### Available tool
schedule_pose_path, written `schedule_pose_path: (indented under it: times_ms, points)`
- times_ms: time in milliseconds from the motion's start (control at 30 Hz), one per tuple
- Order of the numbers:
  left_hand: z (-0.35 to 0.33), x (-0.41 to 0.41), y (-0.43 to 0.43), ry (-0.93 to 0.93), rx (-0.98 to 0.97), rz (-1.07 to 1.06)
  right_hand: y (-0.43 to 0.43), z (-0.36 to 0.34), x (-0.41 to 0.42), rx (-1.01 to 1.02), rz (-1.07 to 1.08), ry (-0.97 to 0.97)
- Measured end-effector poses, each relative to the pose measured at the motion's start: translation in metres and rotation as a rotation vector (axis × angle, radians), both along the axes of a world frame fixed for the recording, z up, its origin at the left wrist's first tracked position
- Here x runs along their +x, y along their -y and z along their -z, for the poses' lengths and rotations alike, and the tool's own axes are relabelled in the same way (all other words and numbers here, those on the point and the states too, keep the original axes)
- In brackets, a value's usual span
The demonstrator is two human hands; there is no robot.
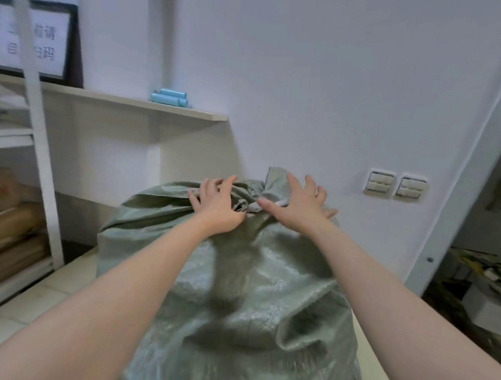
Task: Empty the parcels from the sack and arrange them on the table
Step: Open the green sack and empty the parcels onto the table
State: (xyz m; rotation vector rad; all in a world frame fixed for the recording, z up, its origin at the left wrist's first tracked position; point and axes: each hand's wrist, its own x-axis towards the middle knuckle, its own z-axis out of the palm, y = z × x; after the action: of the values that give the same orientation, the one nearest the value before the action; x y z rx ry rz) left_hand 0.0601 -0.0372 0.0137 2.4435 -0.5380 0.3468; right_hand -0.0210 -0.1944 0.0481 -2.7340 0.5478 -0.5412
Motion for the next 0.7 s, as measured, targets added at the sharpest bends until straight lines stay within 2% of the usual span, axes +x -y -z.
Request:
schedule_pose_path:
  times_ms: [167, 267, 400, 533, 700]
  points:
    - [0.006, 0.034, -0.069, -0.052, 0.097, -0.062, -0.049, 0.008, 0.037, -0.21, -0.041, -0.116]
    - [0.018, 0.065, -0.109, -0.085, 0.141, -0.1, -0.074, 0.011, 0.064, -0.255, -0.039, -0.179]
    - [0.036, 0.113, -0.154, -0.173, 0.237, -0.119, -0.095, 0.021, 0.104, -0.146, -0.011, -0.347]
    - [0.051, 0.16, -0.174, -0.238, 0.332, -0.064, -0.107, 0.053, 0.14, -0.106, 0.111, -0.521]
    - [0.068, 0.195, -0.156, -0.278, 0.288, -0.016, -0.095, 0.081, 0.162, -0.003, 0.292, -0.512]
